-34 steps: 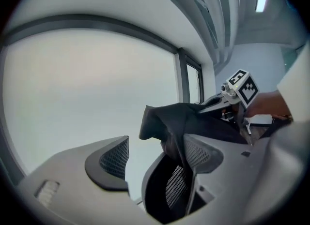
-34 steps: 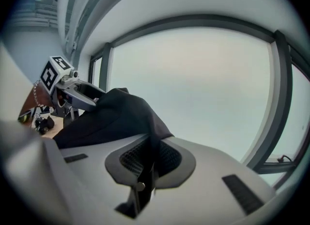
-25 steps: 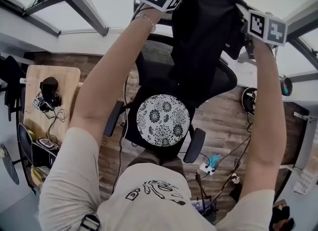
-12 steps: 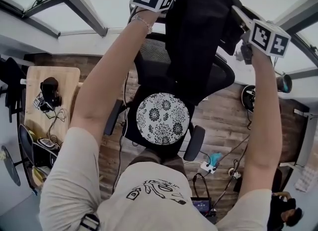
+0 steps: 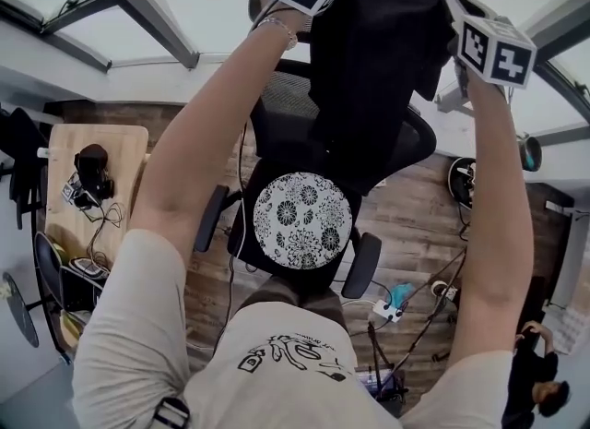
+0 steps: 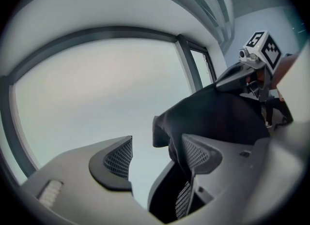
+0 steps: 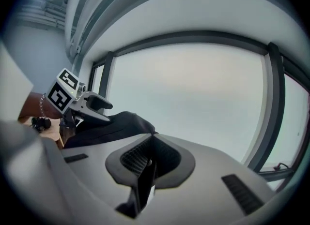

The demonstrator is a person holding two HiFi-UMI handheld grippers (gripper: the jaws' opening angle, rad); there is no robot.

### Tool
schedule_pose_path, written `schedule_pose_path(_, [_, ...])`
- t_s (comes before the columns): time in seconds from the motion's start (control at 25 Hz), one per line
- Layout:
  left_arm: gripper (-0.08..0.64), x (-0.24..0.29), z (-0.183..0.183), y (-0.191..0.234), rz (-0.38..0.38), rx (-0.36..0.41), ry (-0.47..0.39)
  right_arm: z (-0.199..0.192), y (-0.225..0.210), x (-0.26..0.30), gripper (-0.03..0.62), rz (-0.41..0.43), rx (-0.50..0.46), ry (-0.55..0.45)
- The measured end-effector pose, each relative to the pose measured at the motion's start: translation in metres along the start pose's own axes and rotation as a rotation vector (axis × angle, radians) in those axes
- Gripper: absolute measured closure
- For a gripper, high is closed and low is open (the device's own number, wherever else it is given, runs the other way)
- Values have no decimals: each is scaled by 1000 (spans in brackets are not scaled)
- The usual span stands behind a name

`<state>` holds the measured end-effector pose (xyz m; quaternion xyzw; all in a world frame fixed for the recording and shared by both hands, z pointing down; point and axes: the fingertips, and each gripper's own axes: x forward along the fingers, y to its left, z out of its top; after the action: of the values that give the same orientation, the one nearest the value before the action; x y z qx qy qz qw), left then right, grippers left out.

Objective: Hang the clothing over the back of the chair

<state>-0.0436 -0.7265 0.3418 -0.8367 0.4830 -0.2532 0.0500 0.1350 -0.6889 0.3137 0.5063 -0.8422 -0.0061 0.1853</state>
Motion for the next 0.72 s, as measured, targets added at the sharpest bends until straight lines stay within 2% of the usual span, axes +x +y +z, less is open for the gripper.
schedule_pose_path(0.2, [241,33,16,-2,-22,36,-5,6,-33,13,583,-72,-20,29])
schedule_pose_path(0.36, [241,34,19,-3,-21,26,-14,-29,-41,24,583,-113,-42,152])
schedule_pose_path(0.44, [241,32,19,-3,-18,19,-19,-59,-32,29,583,-75,-29,223])
schedule_pose_path(0.48, [241,31,20,-3,-17,15,-21,-71,-25,30,583,-42,12,241])
schedule_pose_path(0.6, [241,29,21,-4,-14,5,-27,-87,-12,30,583,55,173,230])
schedule_pose_path(0.72, [241,28,22,-5,-10,-3,-34,-85,-10,27,581,108,225,199])
